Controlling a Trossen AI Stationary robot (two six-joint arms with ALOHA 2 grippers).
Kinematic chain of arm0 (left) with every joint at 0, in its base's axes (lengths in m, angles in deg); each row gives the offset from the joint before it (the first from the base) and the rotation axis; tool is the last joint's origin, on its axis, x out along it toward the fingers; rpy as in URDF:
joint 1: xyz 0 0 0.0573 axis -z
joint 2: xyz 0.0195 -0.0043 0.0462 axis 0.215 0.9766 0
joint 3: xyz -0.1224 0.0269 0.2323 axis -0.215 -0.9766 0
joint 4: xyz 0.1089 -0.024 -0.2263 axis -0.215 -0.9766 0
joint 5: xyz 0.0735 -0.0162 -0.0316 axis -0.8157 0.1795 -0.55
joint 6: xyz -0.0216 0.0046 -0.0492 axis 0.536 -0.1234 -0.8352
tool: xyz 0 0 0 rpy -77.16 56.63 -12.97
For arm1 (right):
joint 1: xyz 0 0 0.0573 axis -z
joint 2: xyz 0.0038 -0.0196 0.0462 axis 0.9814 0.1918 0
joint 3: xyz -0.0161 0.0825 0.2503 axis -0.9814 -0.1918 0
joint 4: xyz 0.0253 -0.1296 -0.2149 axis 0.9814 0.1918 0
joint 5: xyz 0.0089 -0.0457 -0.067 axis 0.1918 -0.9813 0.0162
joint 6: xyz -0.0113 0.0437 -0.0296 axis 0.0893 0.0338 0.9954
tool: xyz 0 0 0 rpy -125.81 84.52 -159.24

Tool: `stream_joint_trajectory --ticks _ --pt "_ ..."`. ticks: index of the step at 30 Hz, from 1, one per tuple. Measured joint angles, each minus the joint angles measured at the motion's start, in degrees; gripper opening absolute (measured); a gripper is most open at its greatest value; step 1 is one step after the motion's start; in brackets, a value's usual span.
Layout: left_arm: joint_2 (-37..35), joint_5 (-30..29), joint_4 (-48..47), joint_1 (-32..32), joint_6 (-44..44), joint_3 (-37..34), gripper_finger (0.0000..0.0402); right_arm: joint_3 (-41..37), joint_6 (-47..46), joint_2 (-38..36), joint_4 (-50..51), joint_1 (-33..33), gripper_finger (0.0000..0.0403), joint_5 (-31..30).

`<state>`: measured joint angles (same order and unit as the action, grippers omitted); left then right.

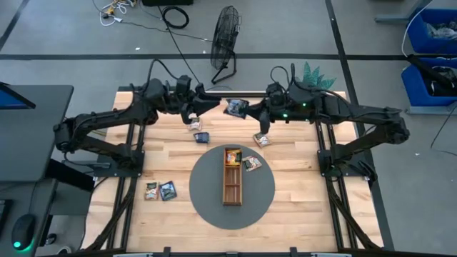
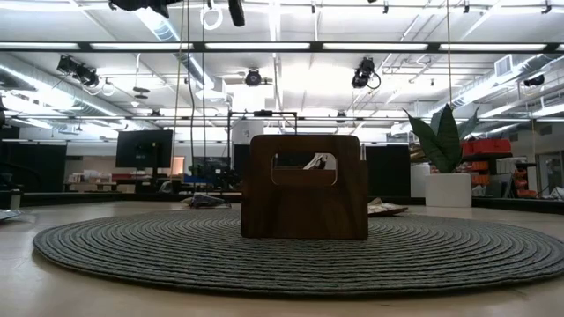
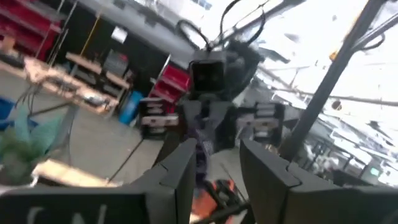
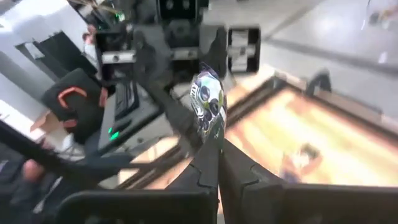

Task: Pick & Place Tea
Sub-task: Put the purple tea bag into the middle section of the wooden organizer

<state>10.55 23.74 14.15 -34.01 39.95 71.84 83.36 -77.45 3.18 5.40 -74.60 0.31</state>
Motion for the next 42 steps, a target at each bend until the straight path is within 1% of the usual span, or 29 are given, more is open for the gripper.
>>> stream_joint_trajectory --ticks 2,4,6,10,15,18,21,26,30,34,42 --pt "-0.59 0.93 -3.54 -1.15 0.76 -0.02 0.0125 0.00 -3.06 -0.35 3.49 -0.02 0.0000 1.65" --pt "-1.62 0.43 -6.98 -1.78 3.89 0.00 0.0118 0.00 -6.17 -0.31 6.11 -0.33 0.0000 2.69" --pt "-3.55 -1.91 -12.26 -1.81 8.67 0.00 0.0108 0.00 -9.92 -0.29 8.97 -0.71 0.0000 4.20" --pt "-8.29 -8.02 -21.68 -1.03 17.53 0.00 0.0085 0.00 -17.67 0.18 14.07 -2.16 0.0000 4.74" --pt "-14.28 -13.34 -32.71 -1.08 23.10 0.00 0.0061 -0.01 -25.00 1.46 19.19 -3.95 0.0000 7.05" --pt "-17.46 -14.78 -38.33 -1.08 25.69 0.00 0.0051 0.00 -28.03 3.32 21.38 -5.46 0.0000 8.13" --pt "-20.16 -16.37 -42.89 -1.02 27.31 0.00 0.0045 -0.02 -31.01 6.11 22.45 -6.31 0.0000 10.99" --pt "-23.49 -17.96 -46.64 -1.07 27.94 0.00 0.0037 -0.01 -35.09 12.00 22.07 -7.91 0.0000 15.02" --pt "-25.14 -17.88 -46.44 -1.04 28.52 0.00 0.0034 -0.02 -36.71 16.52 22.14 -8.48 0.0000 17.08" --pt "-25.88 -18.07 -46.52 -1.06 28.61 0.00 0.0034 0.00 -37.31 20.82 22.40 -8.48 0.0000 20.59" --pt "-25.86 -18.07 -47.26 -1.06 28.60 0.00 0.0034 -0.02 -41.86 26.11 22.53 -8.57 0.0000 20.95"
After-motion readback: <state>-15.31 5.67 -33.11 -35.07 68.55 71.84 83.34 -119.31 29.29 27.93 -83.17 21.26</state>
